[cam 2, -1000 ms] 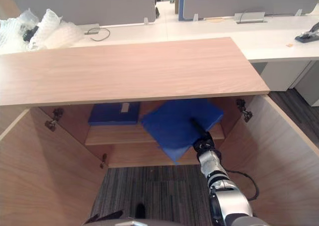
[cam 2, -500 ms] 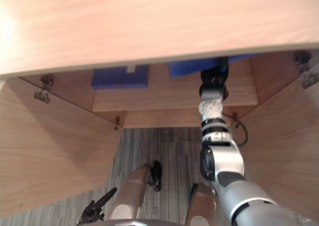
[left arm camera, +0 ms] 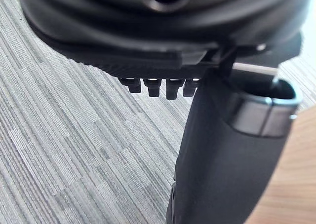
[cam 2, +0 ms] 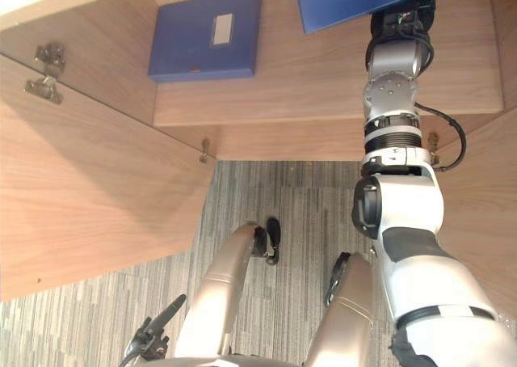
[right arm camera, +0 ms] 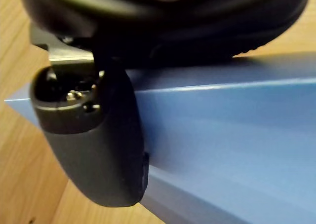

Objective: Walk over to the cabinet, pick up the folder, carry it to the office cabinet, place the folder inside the office cabinet, then close the office cabinet door

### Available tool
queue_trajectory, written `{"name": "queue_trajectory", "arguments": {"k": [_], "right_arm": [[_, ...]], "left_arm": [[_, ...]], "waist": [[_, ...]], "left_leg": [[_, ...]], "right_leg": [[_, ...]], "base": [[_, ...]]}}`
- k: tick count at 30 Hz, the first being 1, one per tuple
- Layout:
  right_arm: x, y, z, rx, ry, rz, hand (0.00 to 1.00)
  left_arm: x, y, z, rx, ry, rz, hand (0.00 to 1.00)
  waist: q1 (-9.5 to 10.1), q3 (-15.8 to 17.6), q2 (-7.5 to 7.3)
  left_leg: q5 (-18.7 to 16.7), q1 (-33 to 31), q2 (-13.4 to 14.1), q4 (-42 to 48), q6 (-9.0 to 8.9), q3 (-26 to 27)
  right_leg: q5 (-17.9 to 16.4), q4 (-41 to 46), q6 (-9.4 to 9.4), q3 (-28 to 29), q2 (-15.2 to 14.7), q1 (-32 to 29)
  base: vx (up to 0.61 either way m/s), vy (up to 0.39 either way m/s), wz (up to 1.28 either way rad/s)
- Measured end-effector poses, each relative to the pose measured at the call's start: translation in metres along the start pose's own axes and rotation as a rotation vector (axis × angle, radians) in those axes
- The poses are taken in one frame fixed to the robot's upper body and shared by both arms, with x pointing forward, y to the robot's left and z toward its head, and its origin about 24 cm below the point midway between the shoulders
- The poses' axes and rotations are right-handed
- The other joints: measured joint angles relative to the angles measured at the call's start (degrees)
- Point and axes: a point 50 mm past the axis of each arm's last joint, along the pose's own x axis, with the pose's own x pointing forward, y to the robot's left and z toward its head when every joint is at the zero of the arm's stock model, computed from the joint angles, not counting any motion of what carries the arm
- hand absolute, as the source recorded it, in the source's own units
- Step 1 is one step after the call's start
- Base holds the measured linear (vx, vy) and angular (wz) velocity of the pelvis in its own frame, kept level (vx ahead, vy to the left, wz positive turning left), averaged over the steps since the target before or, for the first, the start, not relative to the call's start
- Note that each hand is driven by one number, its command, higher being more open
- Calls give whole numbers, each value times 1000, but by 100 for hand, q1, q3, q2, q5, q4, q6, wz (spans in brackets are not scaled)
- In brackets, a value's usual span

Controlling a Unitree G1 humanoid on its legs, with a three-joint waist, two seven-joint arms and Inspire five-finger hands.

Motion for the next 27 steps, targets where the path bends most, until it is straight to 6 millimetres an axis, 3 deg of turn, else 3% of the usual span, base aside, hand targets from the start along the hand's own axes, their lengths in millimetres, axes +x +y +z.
{"name": "queue_trajectory", "arguments": {"k": [2,3,7,13,24,27], "right_arm": [[1,-8,-2,-7,7,-64,0],[1,-11,-3,-10,10,-81,100],[1,-21,-14,-23,51,-156,100],[0,-22,-15,-49,47,-155,100],[-4,-26,-31,-25,78,-169,100],[-7,-26,-40,-85,97,-161,100]], "left_arm": [[0,-4,1,-11,-3,3,100],[0,-6,1,-14,-4,3,100],[1,-15,8,-17,-32,-22,100],[1,-26,14,-16,-57,-53,100],[3,-30,20,-20,-72,-37,100],[4,-32,22,-44,-73,-31,100]], "waist": [[12,51,57],[19,59,69],[16,103,93],[10,111,108],[-17,115,101],[-44,123,89]], "left_leg": [[3,-66,-44,82,2,-17],[3,-71,-51,92,2,-16],[23,-109,-51,105,-10,-15],[52,-93,-53,56,-25,-15],[77,258,-38,-204,-62,-54],[82,291,-14,-268,-69,-52]], "right_leg": [[-39,124,5,-5,-66,-57],[-40,143,5,-3,-78,-66],[-41,201,4,11,-83,-125],[-42,176,3,4,-84,-118],[-32,-128,9,-112,-24,267],[-2,-229,19,-122,11,300]], "base": [[-11,-17,12],[-5,-17,6],[-1,-8,0],[-4,-22,0],[13,-30,0],[36,-12,-4]]}}
